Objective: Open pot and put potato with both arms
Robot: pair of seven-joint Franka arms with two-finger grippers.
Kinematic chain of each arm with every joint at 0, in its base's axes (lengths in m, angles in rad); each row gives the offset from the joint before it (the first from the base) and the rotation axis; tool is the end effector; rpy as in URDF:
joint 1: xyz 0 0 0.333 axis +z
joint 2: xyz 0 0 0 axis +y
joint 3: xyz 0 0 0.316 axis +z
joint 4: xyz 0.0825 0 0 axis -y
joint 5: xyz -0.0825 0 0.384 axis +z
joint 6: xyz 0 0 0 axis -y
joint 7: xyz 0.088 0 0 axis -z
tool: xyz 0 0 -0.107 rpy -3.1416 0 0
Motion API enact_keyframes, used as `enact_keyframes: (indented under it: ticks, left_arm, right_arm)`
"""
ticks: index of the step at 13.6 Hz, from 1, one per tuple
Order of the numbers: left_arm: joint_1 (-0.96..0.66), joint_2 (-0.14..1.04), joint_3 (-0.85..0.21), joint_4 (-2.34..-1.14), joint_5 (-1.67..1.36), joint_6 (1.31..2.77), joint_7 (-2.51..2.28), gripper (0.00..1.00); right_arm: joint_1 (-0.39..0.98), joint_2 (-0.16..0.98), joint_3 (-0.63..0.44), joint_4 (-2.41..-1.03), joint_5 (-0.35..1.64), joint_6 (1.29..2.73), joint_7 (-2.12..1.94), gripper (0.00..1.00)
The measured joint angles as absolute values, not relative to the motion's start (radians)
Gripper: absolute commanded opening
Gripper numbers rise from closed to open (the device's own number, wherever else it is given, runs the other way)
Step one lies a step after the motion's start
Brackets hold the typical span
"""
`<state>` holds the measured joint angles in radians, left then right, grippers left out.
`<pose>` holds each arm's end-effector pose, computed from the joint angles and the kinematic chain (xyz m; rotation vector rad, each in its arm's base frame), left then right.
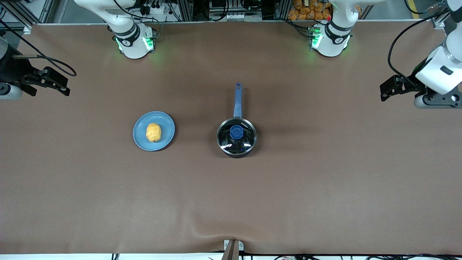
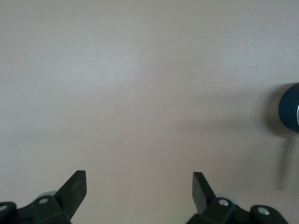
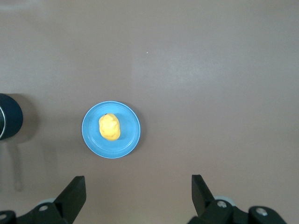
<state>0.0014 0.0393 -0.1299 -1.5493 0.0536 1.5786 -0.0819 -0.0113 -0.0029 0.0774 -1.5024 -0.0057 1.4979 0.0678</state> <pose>0.5633 -0.0656 0.6136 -3.0915 0.0730 0.0070 0.5454 0.0355 0.6517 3.1356 -0.0033 -0.0019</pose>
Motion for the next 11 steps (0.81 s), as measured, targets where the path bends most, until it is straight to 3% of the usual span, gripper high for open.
enact_keyframes:
  ticks: [11]
  left_arm:
    - [0.004, -0.009, -0.130, -1.525, 0.053, 1.569, -0.082, 1.00]
  right_arm:
    - [-0.011, -0.003, 0.077, -1.503, -0.006, 1.497, 0.068, 1.00]
